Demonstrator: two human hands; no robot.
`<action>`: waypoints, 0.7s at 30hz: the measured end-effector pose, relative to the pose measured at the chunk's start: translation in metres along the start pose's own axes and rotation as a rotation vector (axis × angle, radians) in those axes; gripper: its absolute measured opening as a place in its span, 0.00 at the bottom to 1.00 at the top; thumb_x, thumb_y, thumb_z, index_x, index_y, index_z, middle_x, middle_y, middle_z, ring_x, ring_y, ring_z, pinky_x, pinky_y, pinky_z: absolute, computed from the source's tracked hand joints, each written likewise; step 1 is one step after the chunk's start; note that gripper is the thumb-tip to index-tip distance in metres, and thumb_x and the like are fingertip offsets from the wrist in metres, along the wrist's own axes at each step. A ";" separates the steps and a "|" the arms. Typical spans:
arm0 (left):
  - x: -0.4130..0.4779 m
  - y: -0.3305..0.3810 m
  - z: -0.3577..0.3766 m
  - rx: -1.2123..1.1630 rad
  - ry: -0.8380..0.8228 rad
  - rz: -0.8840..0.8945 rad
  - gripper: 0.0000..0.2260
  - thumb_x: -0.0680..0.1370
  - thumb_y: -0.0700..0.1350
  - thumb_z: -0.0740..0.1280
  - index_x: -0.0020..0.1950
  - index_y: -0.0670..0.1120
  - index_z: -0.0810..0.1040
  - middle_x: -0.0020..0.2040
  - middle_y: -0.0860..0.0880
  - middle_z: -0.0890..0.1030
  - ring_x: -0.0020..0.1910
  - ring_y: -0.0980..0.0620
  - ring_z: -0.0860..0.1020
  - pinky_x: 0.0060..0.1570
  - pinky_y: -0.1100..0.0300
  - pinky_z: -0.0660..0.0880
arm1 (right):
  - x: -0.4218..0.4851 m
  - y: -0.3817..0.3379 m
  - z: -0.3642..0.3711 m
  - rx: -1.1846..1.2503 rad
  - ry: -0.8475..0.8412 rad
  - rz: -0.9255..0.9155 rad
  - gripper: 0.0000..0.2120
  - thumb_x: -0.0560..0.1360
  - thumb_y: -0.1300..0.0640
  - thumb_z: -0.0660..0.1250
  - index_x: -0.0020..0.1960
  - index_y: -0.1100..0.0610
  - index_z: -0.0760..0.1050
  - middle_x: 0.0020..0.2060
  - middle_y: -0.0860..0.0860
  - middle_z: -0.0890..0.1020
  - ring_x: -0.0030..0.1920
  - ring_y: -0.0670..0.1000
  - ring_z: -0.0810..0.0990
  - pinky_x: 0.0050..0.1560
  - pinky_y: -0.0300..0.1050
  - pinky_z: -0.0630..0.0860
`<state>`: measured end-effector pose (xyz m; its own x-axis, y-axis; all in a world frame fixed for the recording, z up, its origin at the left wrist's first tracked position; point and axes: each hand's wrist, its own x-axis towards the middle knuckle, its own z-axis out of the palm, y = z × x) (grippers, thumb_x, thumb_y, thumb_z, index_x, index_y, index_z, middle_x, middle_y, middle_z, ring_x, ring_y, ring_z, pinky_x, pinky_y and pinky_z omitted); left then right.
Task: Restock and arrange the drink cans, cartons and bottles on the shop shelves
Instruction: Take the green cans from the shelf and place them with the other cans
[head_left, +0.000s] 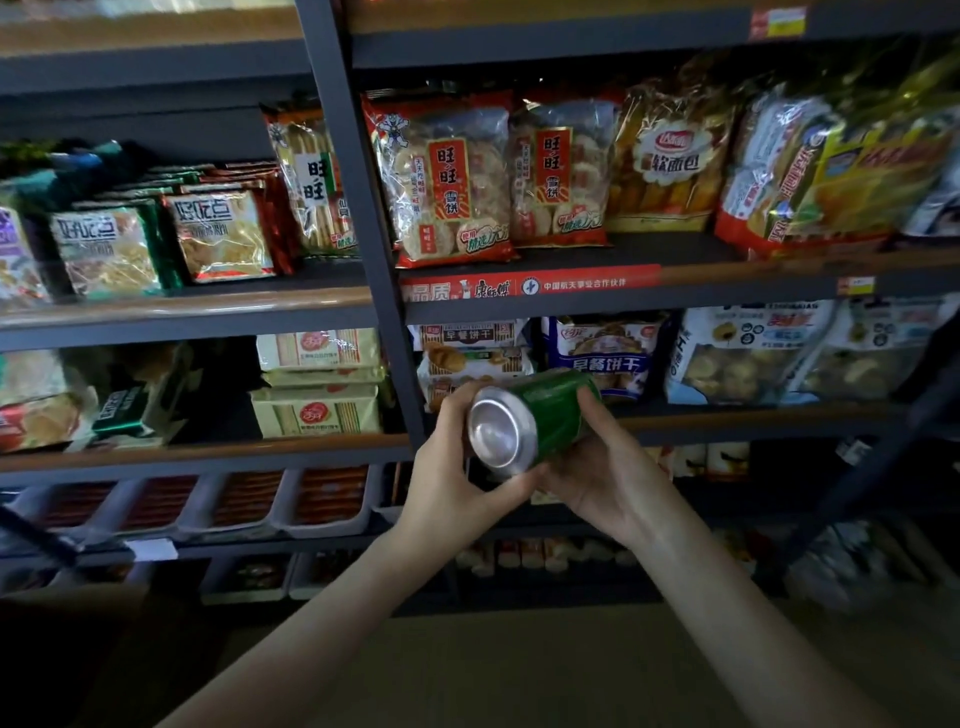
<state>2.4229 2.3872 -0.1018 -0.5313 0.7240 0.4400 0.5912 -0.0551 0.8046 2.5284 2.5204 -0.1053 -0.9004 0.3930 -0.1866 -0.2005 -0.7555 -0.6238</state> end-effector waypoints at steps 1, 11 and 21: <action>0.001 0.001 -0.002 0.020 0.016 0.031 0.31 0.68 0.50 0.78 0.63 0.60 0.63 0.58 0.62 0.74 0.58 0.72 0.73 0.50 0.75 0.71 | 0.001 -0.002 -0.002 -0.098 0.015 0.001 0.27 0.74 0.48 0.68 0.68 0.60 0.72 0.62 0.59 0.79 0.59 0.57 0.81 0.53 0.53 0.81; 0.014 0.001 -0.021 0.198 -0.033 0.056 0.31 0.64 0.63 0.72 0.63 0.51 0.74 0.54 0.59 0.80 0.54 0.62 0.77 0.52 0.69 0.74 | -0.009 0.003 0.011 -1.364 -0.065 -0.375 0.37 0.66 0.50 0.78 0.65 0.32 0.60 0.59 0.27 0.71 0.59 0.25 0.68 0.56 0.24 0.66; 0.013 0.002 -0.041 -0.101 -0.405 -0.121 0.36 0.70 0.54 0.76 0.73 0.60 0.60 0.67 0.55 0.74 0.64 0.60 0.75 0.61 0.62 0.74 | -0.007 0.013 0.026 -0.132 0.000 -0.032 0.29 0.66 0.48 0.77 0.62 0.61 0.77 0.57 0.63 0.81 0.53 0.61 0.83 0.43 0.51 0.82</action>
<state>2.3923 2.3680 -0.0787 -0.3002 0.9396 0.1647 0.4668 -0.0059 0.8844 2.5220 2.4947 -0.0927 -0.8944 0.4157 -0.1648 -0.1768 -0.6673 -0.7235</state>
